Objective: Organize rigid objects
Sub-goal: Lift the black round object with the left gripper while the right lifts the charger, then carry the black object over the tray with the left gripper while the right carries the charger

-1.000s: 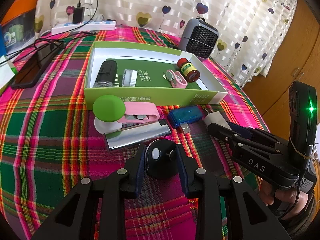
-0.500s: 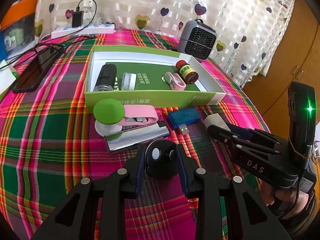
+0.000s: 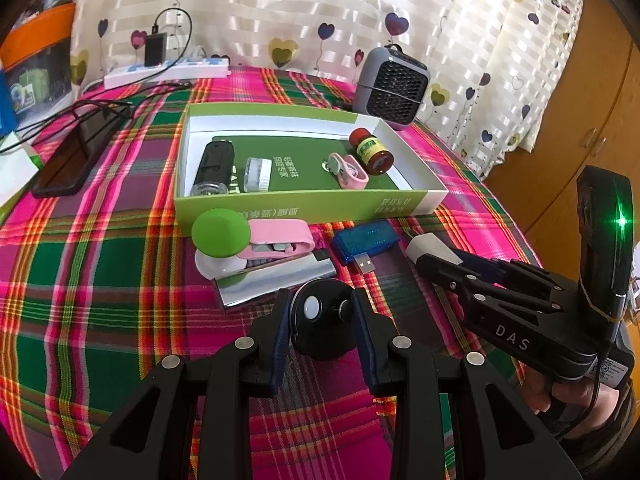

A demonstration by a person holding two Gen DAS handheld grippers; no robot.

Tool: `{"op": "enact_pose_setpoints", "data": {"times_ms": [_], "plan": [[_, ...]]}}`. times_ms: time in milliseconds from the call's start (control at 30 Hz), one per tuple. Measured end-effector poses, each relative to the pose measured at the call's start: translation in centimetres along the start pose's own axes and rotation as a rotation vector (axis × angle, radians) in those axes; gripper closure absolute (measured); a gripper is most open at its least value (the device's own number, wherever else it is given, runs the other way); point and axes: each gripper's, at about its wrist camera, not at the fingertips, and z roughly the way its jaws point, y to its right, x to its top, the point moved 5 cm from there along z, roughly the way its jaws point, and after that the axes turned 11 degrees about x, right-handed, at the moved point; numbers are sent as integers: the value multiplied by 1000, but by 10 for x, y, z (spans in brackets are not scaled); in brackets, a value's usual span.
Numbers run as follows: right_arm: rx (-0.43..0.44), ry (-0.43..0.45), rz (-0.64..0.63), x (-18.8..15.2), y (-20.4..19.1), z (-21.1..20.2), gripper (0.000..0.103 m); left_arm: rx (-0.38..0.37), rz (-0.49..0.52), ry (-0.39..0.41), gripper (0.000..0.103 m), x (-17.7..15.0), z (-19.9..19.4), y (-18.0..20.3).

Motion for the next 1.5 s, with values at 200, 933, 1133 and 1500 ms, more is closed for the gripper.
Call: {"op": "enact_pose_setpoints", "data": {"times_ms": [200,933,1133,1500], "plan": [[5,5,-1,0,0,-3,68,8,4,5,74,0,-2,1],[22,37,-27,11,-9,-17,68,40,25,52,74,14,-19,-1],[27,48,-36,20,-12,-21,68,39,26,66,74,25,-23,-3],[38,59,-52,40,-18,-19,68,50,15,87,74,48,-22,-11]]}}
